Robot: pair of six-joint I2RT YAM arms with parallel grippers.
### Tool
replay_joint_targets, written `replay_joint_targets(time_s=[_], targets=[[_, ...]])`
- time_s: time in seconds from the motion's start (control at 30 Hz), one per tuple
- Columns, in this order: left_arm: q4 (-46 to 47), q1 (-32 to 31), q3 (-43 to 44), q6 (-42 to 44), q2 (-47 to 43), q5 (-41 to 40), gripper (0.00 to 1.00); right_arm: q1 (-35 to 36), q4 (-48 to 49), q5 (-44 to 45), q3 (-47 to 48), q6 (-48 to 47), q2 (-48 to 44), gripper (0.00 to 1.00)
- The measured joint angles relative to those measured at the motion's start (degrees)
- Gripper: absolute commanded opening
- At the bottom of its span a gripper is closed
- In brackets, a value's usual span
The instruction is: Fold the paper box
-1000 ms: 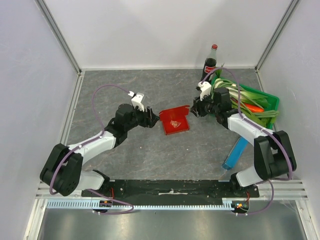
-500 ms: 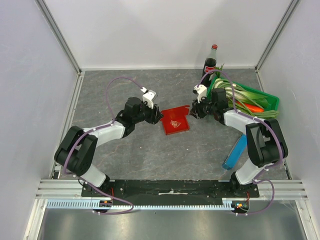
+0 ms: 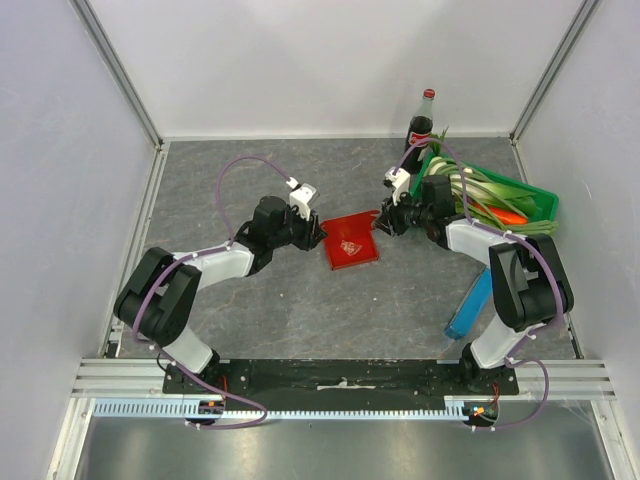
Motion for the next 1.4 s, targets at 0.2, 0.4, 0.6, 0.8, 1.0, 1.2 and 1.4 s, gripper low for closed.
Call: replay_joint_targets(time_s=[0.2, 0.4, 0.6, 0.8, 1.0, 1.2, 1.4], targets=[[0.0, -0.11, 0.0, 0.09, 0.0, -0.07, 0.3, 0.0, 0.76, -0.76, 0.09, -0.13, 0.46, 0.35], [0.0, -0.33, 0.0, 0.44, -0.02, -0.15, 0.22, 0.04, 1.51, -1.57, 0.09, -0.22, 0.46, 0.27], [-0.02, -1.68, 0.0, 1.4, -0.02, -3.13, 0.11, 0.15, 2.05, -1.46, 0.09, -0.33, 0.46, 0.17], [-0.04, -4.42, 0.0, 2.19, -0.35, -9.7, 0.02, 1.4, 4.35, -0.42, -1.11, -0.02, -0.11, 0.08], [-0.04, -6.67, 0.0, 2.54, -0.68, -19.34, 0.02, 4.09, 9.75, 4.26, -7.1, 2.34, -3.89, 0.0], [-0.02, -8.35, 0.11, 0.81, -0.68, -28.76, 0.02, 10.01, 16.72, 14.25, -13.77, 9.42, -8.24, 0.0], [0.17, -12.5, 0.83, -5.51, -0.66, -40.94, 0.02, 18.82, 21.29, 36.3, -18.27, 18.58, -12.33, 0.0]])
